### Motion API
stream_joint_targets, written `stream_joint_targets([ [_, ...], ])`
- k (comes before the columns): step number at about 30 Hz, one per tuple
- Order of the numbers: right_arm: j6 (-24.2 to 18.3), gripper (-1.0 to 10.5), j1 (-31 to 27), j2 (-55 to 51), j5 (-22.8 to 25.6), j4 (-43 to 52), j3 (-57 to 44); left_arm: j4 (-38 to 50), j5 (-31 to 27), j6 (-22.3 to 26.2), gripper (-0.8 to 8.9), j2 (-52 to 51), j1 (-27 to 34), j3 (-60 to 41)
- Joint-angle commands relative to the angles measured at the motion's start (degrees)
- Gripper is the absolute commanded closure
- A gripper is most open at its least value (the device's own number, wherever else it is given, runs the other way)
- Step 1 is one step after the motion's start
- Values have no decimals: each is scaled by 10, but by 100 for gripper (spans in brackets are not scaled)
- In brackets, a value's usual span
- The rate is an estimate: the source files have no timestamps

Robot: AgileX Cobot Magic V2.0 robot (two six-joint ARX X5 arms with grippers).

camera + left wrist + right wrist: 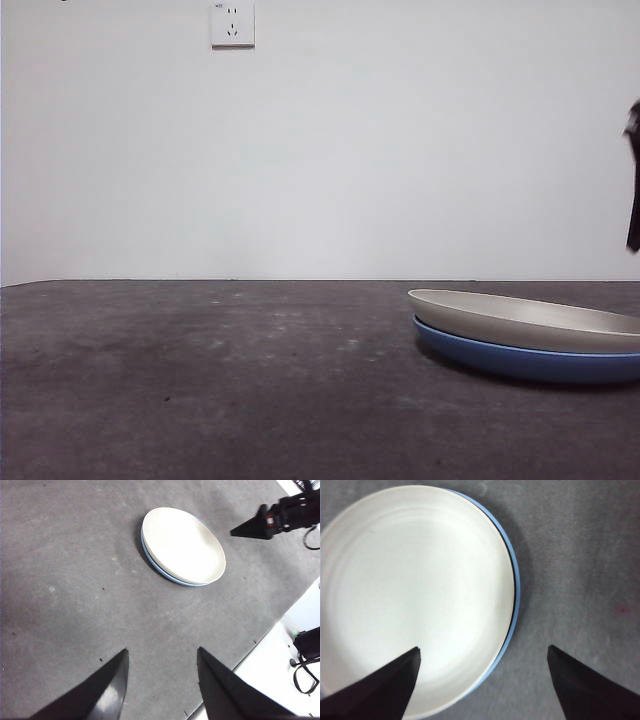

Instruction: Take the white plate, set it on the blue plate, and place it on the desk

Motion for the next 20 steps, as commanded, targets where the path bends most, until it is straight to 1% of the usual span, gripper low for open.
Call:
stream_joint_targets([
  [1, 5, 539, 0, 48, -2, 27, 4, 6, 2, 2, 595, 3, -2, 6],
  [2, 5, 552, 0, 61, -5, 37, 4, 6, 2, 2, 596, 3, -2, 6],
  [5, 5, 638, 0, 94, -6, 65, 4, 6, 2, 2, 596, 3, -2, 6],
  [13, 7, 750, 0, 136, -4, 104, 4, 6, 2, 2, 595, 3, -2, 6],
  [20, 13, 771, 0, 159, -4, 125, 4, 6, 2, 2, 596, 3, -2, 6],
])
